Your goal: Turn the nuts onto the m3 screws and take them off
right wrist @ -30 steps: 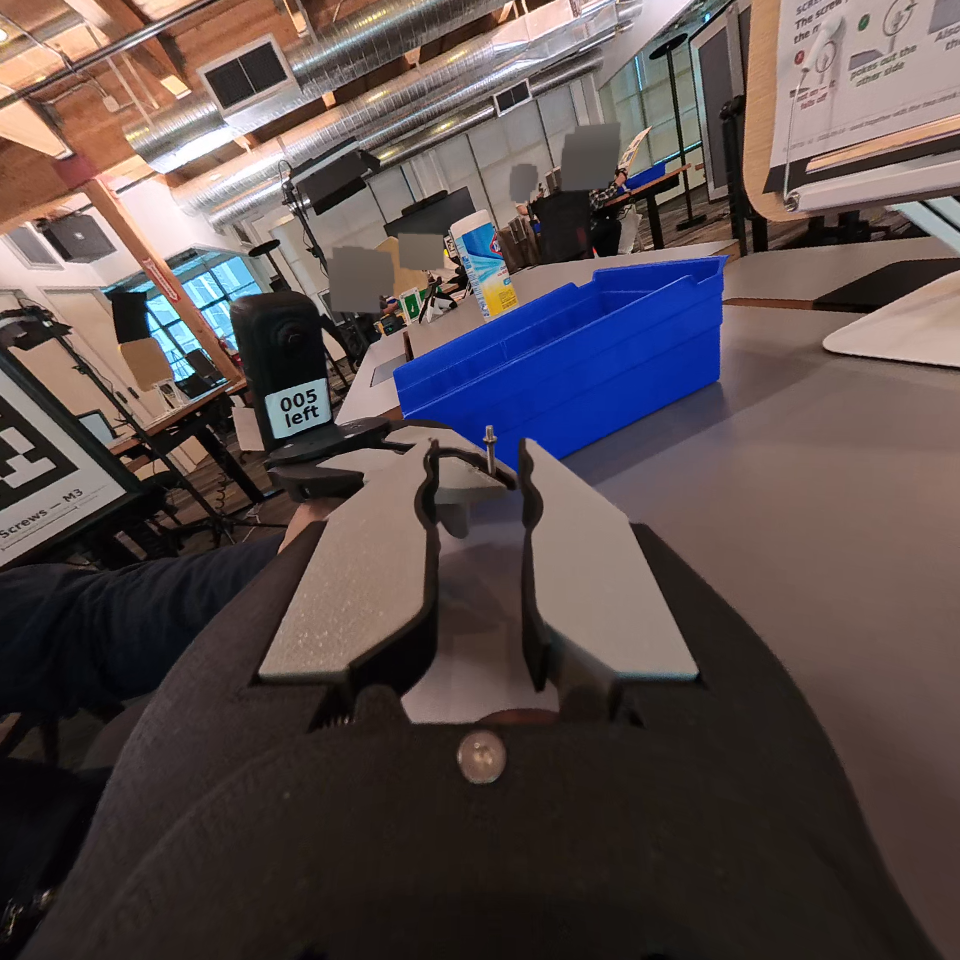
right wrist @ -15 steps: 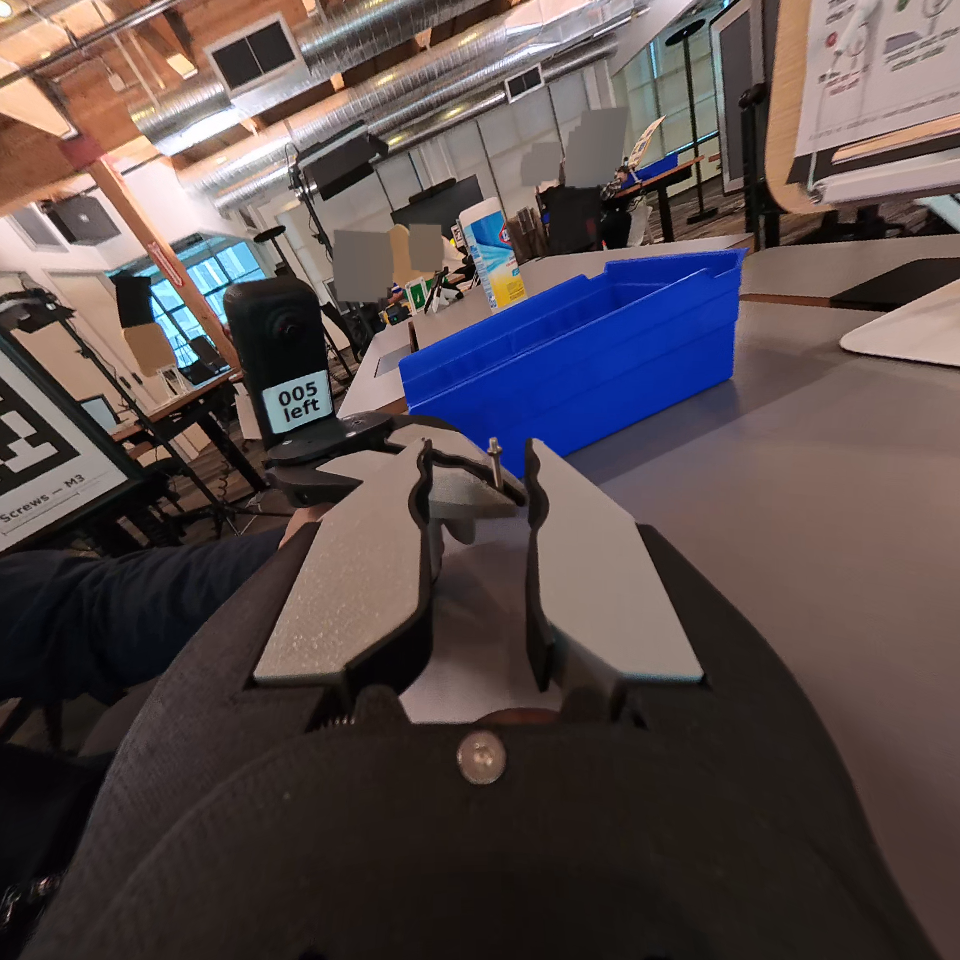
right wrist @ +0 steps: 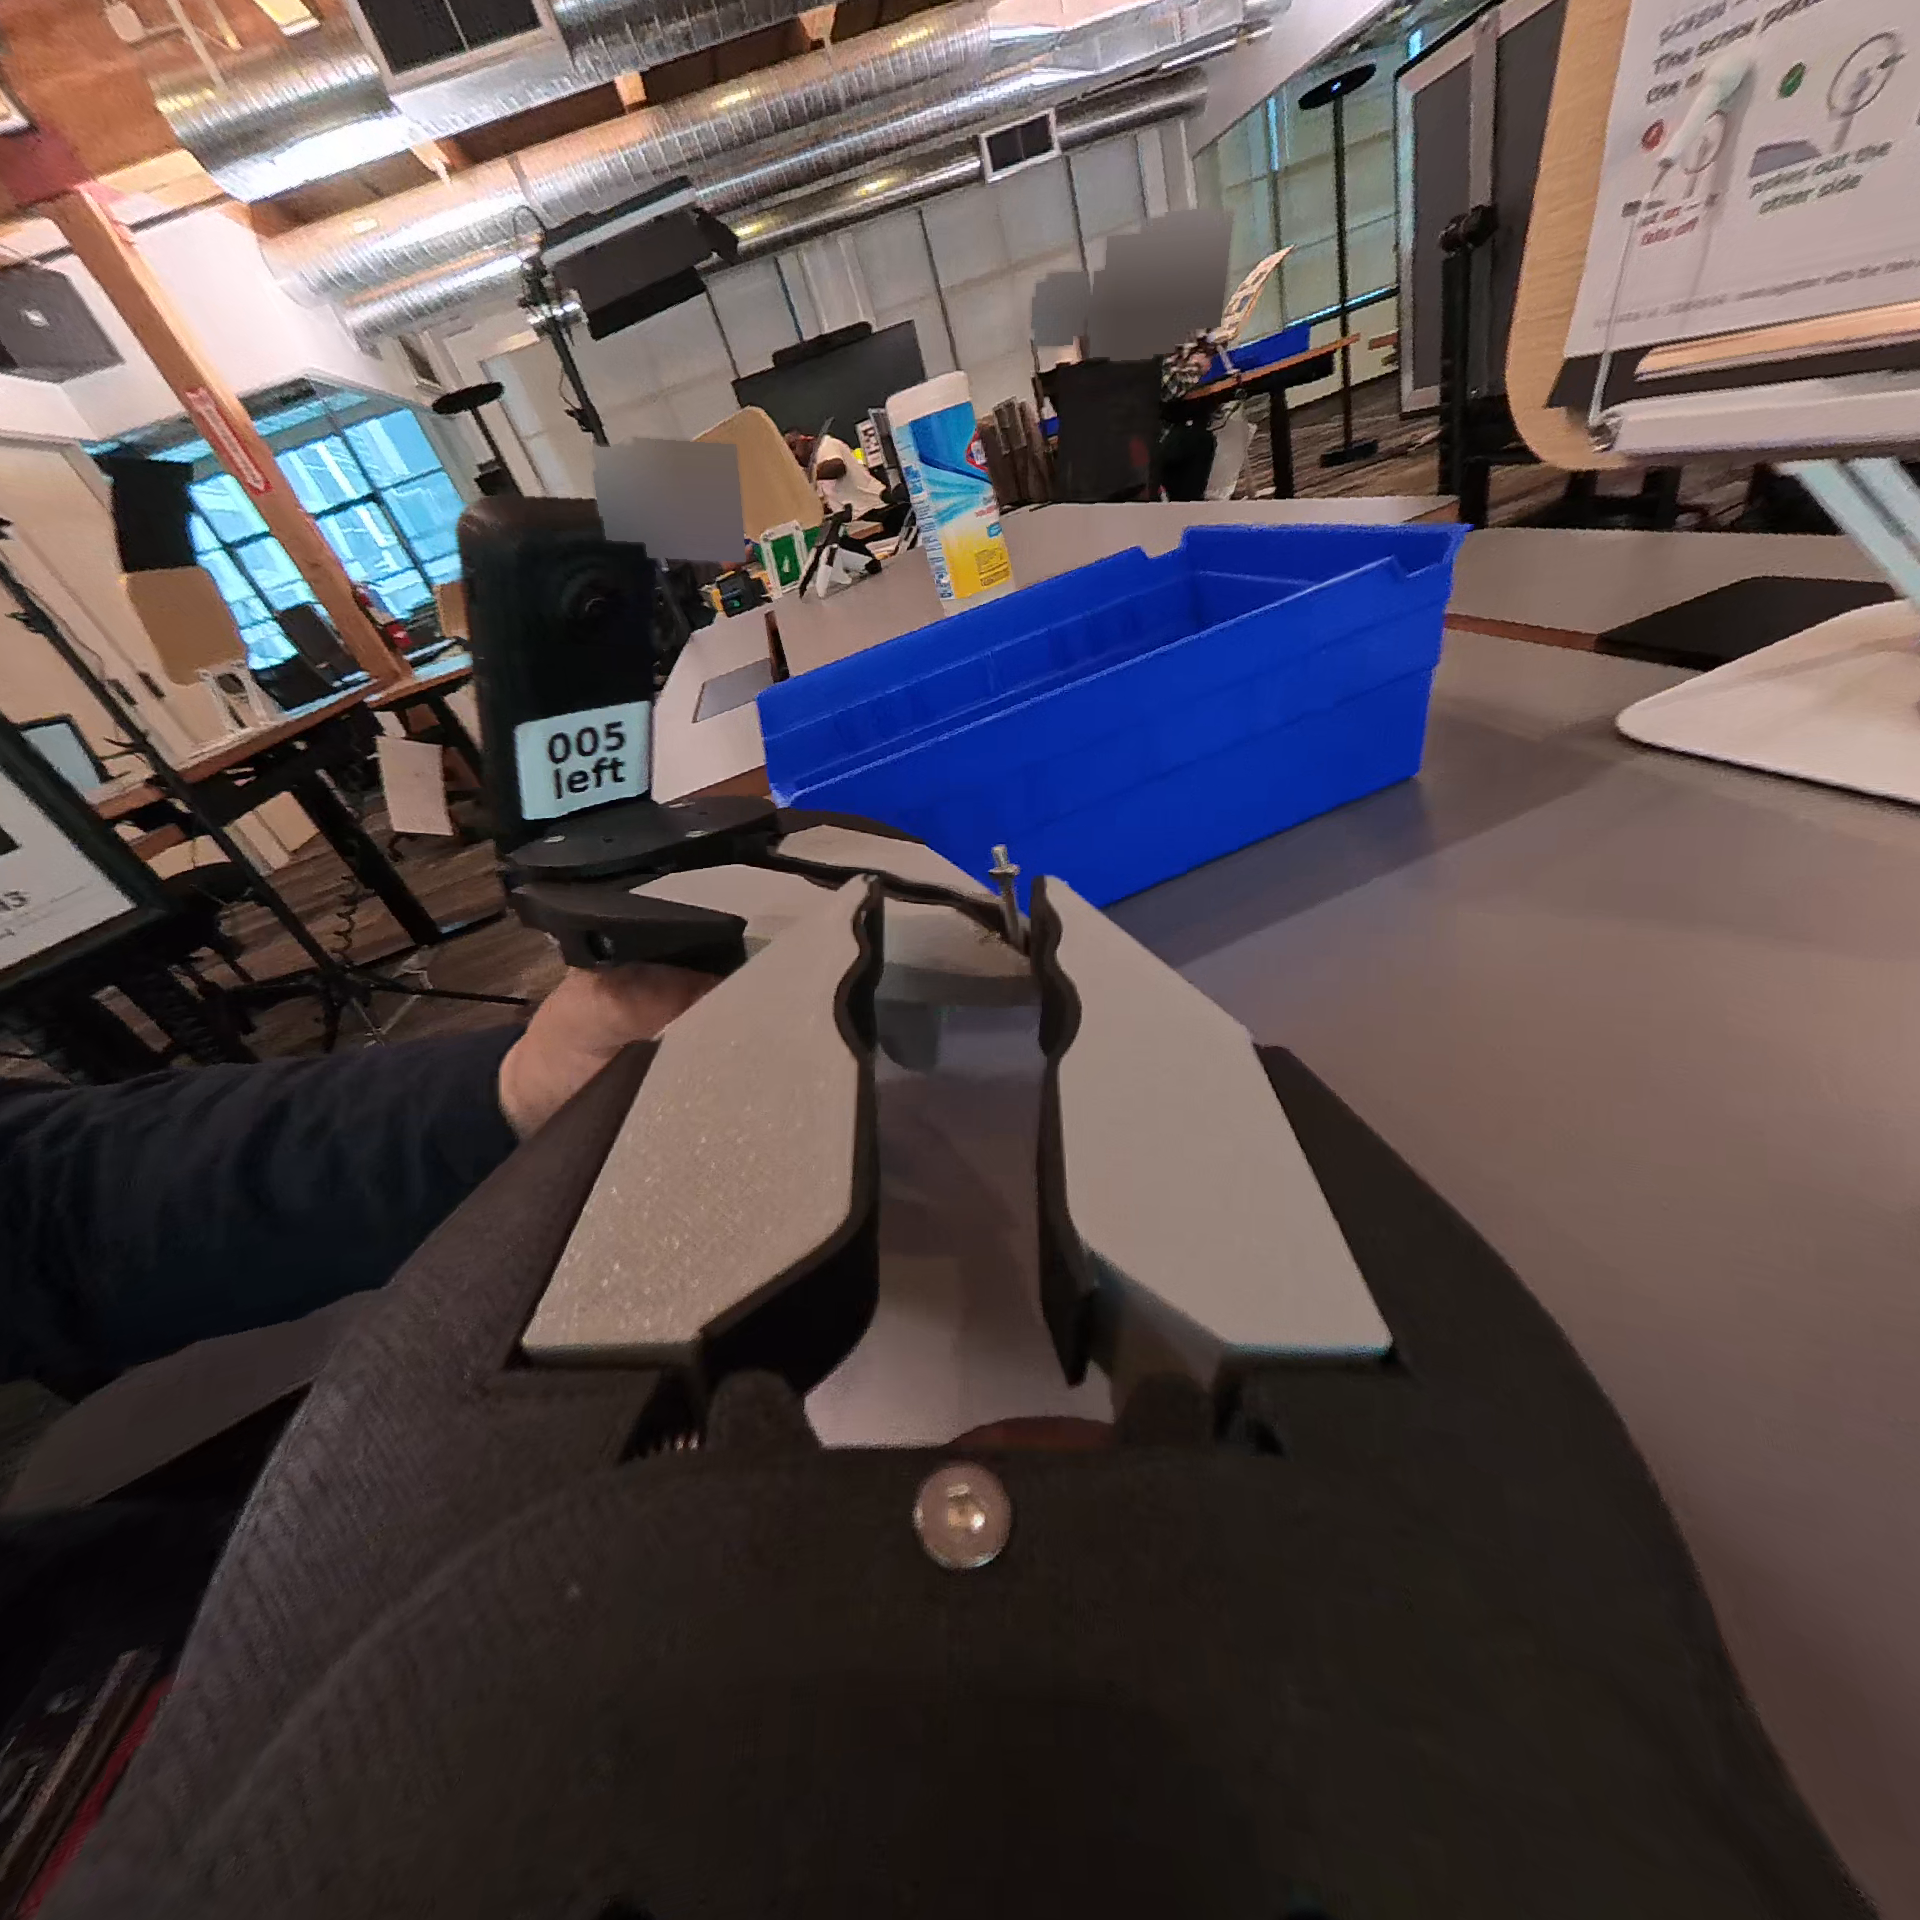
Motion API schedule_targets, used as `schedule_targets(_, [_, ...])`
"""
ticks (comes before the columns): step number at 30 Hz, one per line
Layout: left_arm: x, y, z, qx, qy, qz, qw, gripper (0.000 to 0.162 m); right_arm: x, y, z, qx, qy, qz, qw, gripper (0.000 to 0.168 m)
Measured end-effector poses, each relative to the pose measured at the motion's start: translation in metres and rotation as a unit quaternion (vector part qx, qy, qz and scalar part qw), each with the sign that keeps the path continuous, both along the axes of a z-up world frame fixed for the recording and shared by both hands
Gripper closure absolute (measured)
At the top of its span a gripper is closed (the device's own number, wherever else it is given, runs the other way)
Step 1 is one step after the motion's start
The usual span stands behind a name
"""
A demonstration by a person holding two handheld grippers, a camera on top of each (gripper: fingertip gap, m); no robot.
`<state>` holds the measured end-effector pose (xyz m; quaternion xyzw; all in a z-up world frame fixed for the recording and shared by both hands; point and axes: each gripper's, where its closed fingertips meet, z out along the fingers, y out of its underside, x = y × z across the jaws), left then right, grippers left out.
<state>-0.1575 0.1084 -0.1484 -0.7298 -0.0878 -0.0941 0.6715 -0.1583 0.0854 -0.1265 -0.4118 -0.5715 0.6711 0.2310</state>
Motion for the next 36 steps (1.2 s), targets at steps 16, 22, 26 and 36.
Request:
schedule_targets(16, [0.008, 0.003, -0.007, -0.024, 0.051, 0.000, 0.998, 0.162, -0.008, 0.013, -0.015, 0.009, -0.040, -0.040, 0.998, 0.166])
schedule_targets(22, [-0.003, 0.000, -0.006, -0.020, 0.033, 0.020, 0.999, 0.162, -0.007, 0.022, -0.010, -0.038, -0.043, -0.037, 0.998, 0.157])
schedule_targets(26, [-0.003, 0.000, -0.006, -0.022, 0.040, 0.022, 0.999, 0.162, -0.006, 0.016, -0.009, -0.048, -0.040, -0.021, 0.998, 0.149])
schedule_targets(36, [0.011, 0.004, -0.007, -0.026, 0.061, 0.000, 0.998, 0.162, -0.010, 0.006, -0.009, -0.066, -0.042, 0.004, 0.997, 0.147])
